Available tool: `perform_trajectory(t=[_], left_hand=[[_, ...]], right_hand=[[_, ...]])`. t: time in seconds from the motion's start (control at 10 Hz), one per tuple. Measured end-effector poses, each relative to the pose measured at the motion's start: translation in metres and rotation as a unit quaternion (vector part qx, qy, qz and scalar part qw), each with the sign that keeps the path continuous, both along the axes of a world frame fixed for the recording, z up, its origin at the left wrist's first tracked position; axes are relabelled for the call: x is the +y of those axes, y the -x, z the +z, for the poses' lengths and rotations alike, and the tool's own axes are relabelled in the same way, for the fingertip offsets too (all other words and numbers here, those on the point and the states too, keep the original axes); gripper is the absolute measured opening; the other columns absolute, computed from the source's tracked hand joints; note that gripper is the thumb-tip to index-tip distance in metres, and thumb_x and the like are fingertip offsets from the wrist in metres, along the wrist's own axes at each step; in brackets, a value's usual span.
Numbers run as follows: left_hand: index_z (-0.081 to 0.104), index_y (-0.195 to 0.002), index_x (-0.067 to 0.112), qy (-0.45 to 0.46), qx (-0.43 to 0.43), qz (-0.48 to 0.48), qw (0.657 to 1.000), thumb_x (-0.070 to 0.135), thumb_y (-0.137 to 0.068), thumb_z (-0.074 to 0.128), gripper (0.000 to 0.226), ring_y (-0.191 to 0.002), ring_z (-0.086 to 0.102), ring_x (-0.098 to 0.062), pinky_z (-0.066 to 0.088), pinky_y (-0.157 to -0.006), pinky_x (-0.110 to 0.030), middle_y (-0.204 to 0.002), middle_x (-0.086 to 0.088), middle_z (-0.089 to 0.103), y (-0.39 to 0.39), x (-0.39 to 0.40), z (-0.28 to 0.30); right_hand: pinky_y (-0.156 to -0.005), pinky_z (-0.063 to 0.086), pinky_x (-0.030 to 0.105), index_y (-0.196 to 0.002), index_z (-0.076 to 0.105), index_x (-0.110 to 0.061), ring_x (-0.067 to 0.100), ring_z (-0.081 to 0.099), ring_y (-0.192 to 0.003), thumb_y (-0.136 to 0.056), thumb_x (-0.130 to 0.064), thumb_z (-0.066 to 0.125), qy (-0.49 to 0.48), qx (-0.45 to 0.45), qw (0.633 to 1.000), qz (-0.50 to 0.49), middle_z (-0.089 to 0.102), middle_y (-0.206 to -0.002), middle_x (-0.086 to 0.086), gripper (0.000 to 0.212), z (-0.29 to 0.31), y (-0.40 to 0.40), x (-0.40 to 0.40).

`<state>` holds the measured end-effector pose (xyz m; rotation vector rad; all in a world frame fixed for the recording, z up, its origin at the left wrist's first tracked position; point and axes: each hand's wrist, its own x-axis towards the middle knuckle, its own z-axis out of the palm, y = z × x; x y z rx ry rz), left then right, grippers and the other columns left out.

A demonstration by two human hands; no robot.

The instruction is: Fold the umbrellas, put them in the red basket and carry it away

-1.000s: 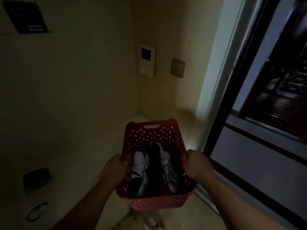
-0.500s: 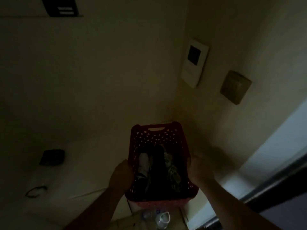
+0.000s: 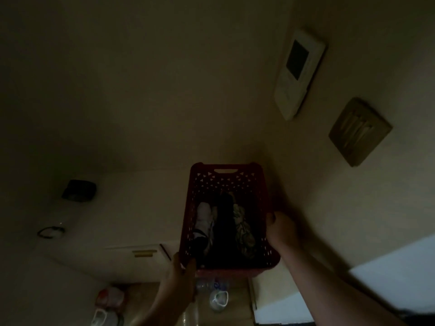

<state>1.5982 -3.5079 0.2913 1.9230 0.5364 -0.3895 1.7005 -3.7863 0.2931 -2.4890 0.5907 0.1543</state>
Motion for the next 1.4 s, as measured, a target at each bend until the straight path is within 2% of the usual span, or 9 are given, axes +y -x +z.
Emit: perform_trajectory(t=[0.2, 0.4, 0.5, 0.8, 0.9, 1.1, 1.2, 1.3, 1.4], left_hand=[[0.045, -0.141, 0.039, 0.035, -0.015, 0.107, 0.994, 0.036, -0.107, 0.052, 0.035, -0.088, 0.076, -0.026, 0.064, -0.083, -0.052, -0.109, -0.002, 0.076, 0.013, -0.022, -0.012], [0.035, -0.144, 0.049, -0.004, -0.071, 0.045, 0.996, 0.031, -0.104, 0.061, 0.051, -0.079, 0.075, -0.012, 0.062, -0.071, -0.037, -0.101, 0.01, 0.074, 0.026, -0.021, -0.003], [0.032, -0.159, 0.033, -0.036, -0.096, -0.01, 0.995, 0.024, -0.1, 0.07, 0.071, -0.076, 0.068, 0.001, 0.048, -0.061, -0.014, -0.094, 0.018, 0.069, 0.028, -0.017, 0.005], [0.032, -0.155, 0.031, -0.012, -0.118, 0.021, 0.993, 0.019, -0.1, 0.066, 0.066, -0.101, 0.062, -0.011, 0.051, -0.083, -0.034, -0.126, 0.009, 0.061, -0.01, -0.035, 0.003], [0.016, -0.161, 0.036, -0.008, -0.104, -0.02, 0.994, 0.012, -0.101, 0.061, 0.079, -0.108, 0.066, -0.019, 0.058, -0.093, -0.046, -0.135, 0.004, 0.062, -0.04, -0.053, -0.001], [-0.006, -0.168, 0.034, -0.032, -0.132, -0.179, 0.975, 0.003, -0.095, 0.063, 0.105, -0.157, 0.027, -0.024, 0.039, -0.121, -0.038, -0.177, 0.008, 0.006, -0.061, -0.055, -0.003], [0.017, -0.169, 0.028, -0.077, -0.141, -0.168, 0.973, 0.008, -0.1, 0.062, 0.084, -0.148, 0.042, -0.018, 0.034, -0.108, -0.015, -0.17, 0.003, 0.03, -0.054, -0.055, -0.002], [0.059, -0.141, 0.036, -0.053, -0.112, -0.101, 0.987, 0.009, -0.103, 0.058, 0.046, -0.094, 0.067, 0.008, 0.045, -0.072, -0.002, -0.122, 0.009, 0.071, -0.049, -0.049, -0.002], [0.07, -0.118, 0.032, 0.003, -0.081, -0.085, 0.993, 0.004, -0.103, 0.057, 0.035, -0.077, 0.069, 0.001, 0.049, -0.061, -0.008, -0.101, 0.005, 0.075, -0.028, -0.032, -0.018]], right_hand=[[-0.081, 0.048, 0.031, -0.141, 0.057, -0.029, 0.019, 0.067, -0.109, -0.106, -0.029, 0.054, -0.11, -0.088, 0.99, -0.027, 0.068, -0.115, -0.008, 0.035, 0.001, 0.083, 0.01], [-0.074, 0.05, 0.02, -0.145, 0.048, -0.033, 0.002, 0.063, -0.076, -0.102, -0.046, 0.054, -0.192, -0.041, 0.98, -0.017, 0.065, -0.101, -0.013, 0.046, -0.025, 0.158, 0.029], [-0.061, 0.044, 0.011, -0.146, 0.029, -0.041, 0.0, 0.062, -0.065, -0.096, -0.048, 0.061, -0.193, -0.062, 0.979, 0.01, 0.064, -0.093, -0.009, 0.06, -0.025, 0.163, 0.035], [-0.073, 0.057, 0.031, -0.124, 0.06, -0.022, 0.007, 0.068, -0.085, -0.096, -0.061, 0.055, -0.112, -0.047, 0.992, -0.039, 0.069, -0.101, -0.014, 0.048, -0.023, 0.108, 0.023], [-0.089, 0.059, 0.047, -0.138, 0.056, -0.018, 0.025, 0.07, -0.106, -0.101, -0.046, 0.061, -0.157, -0.052, 0.983, -0.084, 0.072, -0.123, 0.004, 0.047, -0.02, 0.072, 0.018], [-0.095, 0.049, 0.034, -0.166, 0.017, -0.036, 0.03, 0.058, -0.13, -0.106, -0.024, 0.056, -0.207, -0.019, 0.978, -0.026, 0.056, -0.15, 0.006, 0.072, 0.004, 0.045, 0.024], [-0.094, 0.049, 0.032, -0.165, 0.015, -0.039, 0.025, 0.059, -0.126, -0.105, -0.02, 0.056, -0.21, -0.026, 0.977, 0.004, 0.054, -0.152, 0.005, 0.075, 0.007, 0.049, 0.032], [-0.081, 0.049, 0.024, -0.164, 0.022, -0.036, 0.011, 0.06, -0.102, -0.103, -0.017, 0.059, -0.211, -0.019, 0.977, 0.014, 0.057, -0.148, 0.003, 0.073, 0.008, 0.057, 0.035], [-0.079, 0.053, 0.026, -0.161, 0.028, -0.039, 0.014, 0.066, -0.106, -0.101, -0.021, 0.06, -0.193, -0.007, 0.981, 0.029, 0.055, -0.149, -0.004, 0.07, 0.001, 0.073, 0.038]])
